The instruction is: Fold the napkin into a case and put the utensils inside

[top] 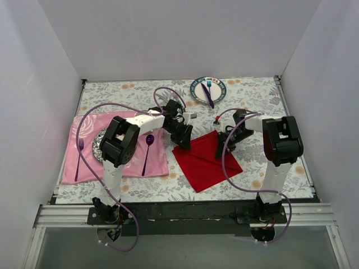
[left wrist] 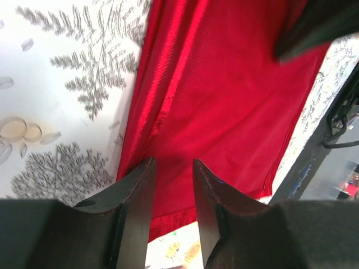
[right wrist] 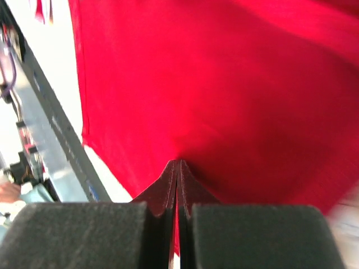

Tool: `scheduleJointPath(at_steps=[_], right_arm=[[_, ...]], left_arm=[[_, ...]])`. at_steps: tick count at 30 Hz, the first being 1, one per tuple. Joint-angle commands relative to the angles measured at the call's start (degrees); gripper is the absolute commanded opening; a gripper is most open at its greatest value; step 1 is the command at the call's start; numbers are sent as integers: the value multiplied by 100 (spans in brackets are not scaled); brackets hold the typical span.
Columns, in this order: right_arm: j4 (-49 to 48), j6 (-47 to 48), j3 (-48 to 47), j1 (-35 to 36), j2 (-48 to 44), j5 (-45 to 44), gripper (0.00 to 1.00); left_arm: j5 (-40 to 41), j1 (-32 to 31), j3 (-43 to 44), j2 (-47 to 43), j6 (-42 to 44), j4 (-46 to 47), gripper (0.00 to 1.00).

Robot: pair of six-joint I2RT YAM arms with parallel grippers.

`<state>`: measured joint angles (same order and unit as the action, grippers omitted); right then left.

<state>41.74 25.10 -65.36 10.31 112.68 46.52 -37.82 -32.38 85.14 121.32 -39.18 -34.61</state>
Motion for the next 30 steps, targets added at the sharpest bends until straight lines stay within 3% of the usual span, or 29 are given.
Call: scheduleJointPath(at_steps=[1, 8, 11, 15, 18, 23, 30], right_arm=[[72, 258, 497, 366, -317, -188, 1], [528, 355, 394, 543, -703, 566, 1], [783, 373, 69, 481, -976, 954, 6], [626, 118, -266, 472, -1275, 824, 13], [205, -189, -145, 499, -1573, 780, 19], [-1588, -559, 840, 823, -2812, 184, 25], [-1115, 987, 1131, 1728, -3164, -460, 26]], left_arm=[[198, -14, 371, 164, 446, -239, 36], [-427, 13, -58, -819, 350, 49, 45], [-148, 65, -165, -1275, 165, 95, 49], [564, 162, -138, -1427, 138, -54, 50], [934, 214, -95, -1339, 279, -221, 50], [1084, 373, -51, -1216, 297, -371, 52], [1006, 478, 108, -864, 244, -608, 53]])
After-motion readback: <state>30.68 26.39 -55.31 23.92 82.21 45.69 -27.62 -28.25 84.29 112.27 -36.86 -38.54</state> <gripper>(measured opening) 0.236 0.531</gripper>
